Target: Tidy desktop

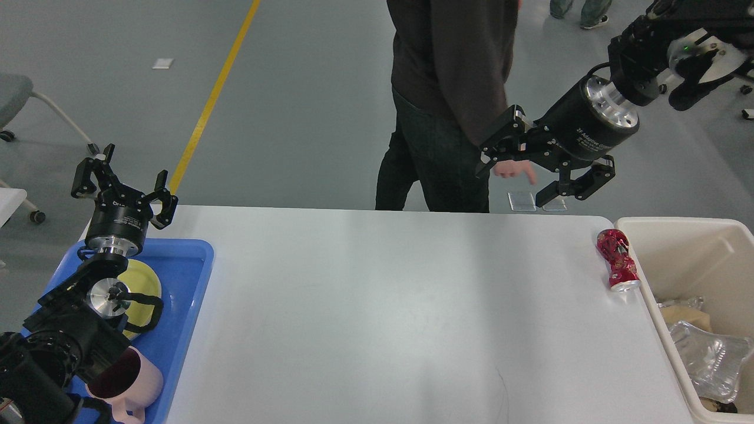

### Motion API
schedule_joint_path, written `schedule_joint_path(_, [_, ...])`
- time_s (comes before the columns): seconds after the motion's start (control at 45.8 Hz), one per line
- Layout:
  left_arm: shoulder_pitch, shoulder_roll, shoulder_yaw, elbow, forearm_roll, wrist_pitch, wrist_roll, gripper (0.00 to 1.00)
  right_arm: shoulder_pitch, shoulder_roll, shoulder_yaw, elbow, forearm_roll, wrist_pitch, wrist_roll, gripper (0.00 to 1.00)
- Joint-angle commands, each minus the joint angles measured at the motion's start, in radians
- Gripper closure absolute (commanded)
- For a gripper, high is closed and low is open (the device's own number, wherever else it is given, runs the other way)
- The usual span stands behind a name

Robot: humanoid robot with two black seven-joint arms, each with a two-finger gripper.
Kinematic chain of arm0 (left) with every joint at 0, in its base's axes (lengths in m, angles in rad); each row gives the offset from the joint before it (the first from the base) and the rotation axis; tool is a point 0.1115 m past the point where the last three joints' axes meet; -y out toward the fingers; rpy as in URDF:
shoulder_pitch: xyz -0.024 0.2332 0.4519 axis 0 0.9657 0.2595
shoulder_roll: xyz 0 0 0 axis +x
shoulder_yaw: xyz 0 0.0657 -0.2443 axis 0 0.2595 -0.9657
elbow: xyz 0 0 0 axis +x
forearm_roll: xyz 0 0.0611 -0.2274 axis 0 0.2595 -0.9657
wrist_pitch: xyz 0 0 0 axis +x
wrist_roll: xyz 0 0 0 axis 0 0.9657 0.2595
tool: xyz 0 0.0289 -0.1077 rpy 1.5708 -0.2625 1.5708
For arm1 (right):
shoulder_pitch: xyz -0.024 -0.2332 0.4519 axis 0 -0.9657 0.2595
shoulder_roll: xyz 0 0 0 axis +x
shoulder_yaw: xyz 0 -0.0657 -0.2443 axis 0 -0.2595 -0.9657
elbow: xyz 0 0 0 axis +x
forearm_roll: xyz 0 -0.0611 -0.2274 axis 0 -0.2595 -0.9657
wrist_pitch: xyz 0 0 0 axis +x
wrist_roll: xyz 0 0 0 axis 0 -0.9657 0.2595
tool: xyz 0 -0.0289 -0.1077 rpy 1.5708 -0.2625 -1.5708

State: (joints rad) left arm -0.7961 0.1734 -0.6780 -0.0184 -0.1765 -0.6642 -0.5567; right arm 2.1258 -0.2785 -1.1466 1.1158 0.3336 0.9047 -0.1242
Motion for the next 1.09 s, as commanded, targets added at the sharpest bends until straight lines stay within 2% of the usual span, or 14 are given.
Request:
schedule_joint_path(0.0, [0.0,0.0,0.0,0.0,-0.001,0.0,0.0,0.04,-0.033,0.004,-0.001,-0.008,-0.025,-0.009,0.0,0.0])
schedule_joint_path(0.218, [0.0,0.0,0.0,0.0,0.0,0.0,0.0,0.04,-0.089,0.001,-0.005,-0.019,-0.062,-0.03,-0.003,0.0])
schedule_joint_path(0.524, [0.0,0.0,0.0,0.0,-0.001,0.0,0.0,0.04,-0.194,-0.005,-0.015,-0.027,-0.153,-0.127,-0.003,0.0])
schedule_joint_path(0.764, [0.0,0.0,0.0,0.0,0.0,0.0,0.0,0.04,-0.29,-0.014,-0.018,-0.059,-0.169,-0.133,-0.003,0.0])
schedule_joint_path(1.07, [0.0,0.0,0.0,-0.002,0.0,0.0,0.0,0.04,-0.326,-0.041,-0.019,-0.067,-0.177,-0.135,-0.003,0.0])
